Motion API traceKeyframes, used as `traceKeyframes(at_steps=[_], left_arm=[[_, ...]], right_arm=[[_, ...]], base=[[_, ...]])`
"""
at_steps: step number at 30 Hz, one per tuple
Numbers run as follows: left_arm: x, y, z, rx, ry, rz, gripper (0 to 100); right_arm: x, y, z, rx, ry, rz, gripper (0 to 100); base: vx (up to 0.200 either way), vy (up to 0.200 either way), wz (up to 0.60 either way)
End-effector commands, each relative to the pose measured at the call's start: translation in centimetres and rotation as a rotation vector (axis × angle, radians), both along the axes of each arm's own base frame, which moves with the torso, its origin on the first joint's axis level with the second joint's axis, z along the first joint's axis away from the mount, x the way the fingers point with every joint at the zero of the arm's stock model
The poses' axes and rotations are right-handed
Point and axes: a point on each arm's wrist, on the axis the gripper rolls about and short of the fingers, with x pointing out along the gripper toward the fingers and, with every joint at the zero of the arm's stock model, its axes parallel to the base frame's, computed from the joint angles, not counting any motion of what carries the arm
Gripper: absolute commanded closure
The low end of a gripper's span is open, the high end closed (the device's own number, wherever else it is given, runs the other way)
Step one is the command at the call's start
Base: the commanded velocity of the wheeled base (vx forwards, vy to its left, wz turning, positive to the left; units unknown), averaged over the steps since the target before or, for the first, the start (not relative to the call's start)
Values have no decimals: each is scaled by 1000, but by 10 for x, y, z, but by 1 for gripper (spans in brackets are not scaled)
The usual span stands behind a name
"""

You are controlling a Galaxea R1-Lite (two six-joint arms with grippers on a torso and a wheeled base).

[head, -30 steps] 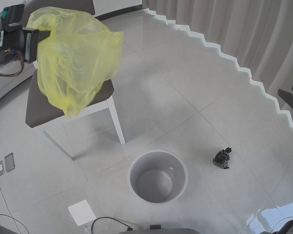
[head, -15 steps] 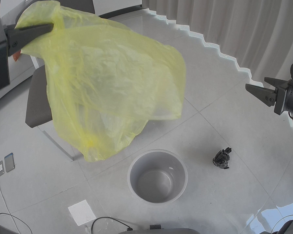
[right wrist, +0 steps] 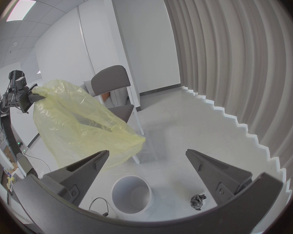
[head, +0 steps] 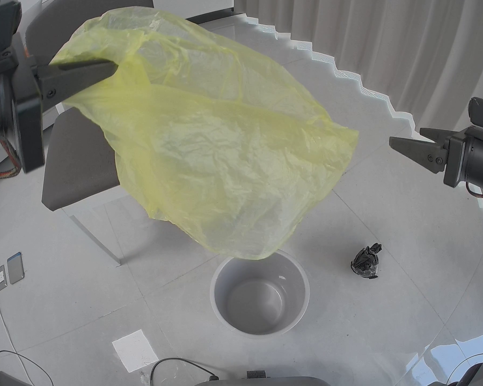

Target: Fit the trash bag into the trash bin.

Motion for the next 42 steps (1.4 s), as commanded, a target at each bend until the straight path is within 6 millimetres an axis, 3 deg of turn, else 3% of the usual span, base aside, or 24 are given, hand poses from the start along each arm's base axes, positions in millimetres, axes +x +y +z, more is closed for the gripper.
traceKeyframes(at_steps=[1, 14, 21, 42], left_arm=[[3, -7, 0, -6, -9, -16, 100], [3, -29, -1, -10, -15, -101, 100], [3, -33, 2, -14, -21, -110, 100], [-16, -40, 16, -99, -73, -212, 100]], right_arm=[[5, 13, -8, -15, 32, 47, 0], [32, 44, 12, 5, -11, 110, 0], [40, 55, -2, -18, 32, 128, 0], [54, 47, -42, -91, 169, 89, 0]], base=[[0, 0, 0], [0, 0, 0], [0, 0, 0], [0, 0, 0]])
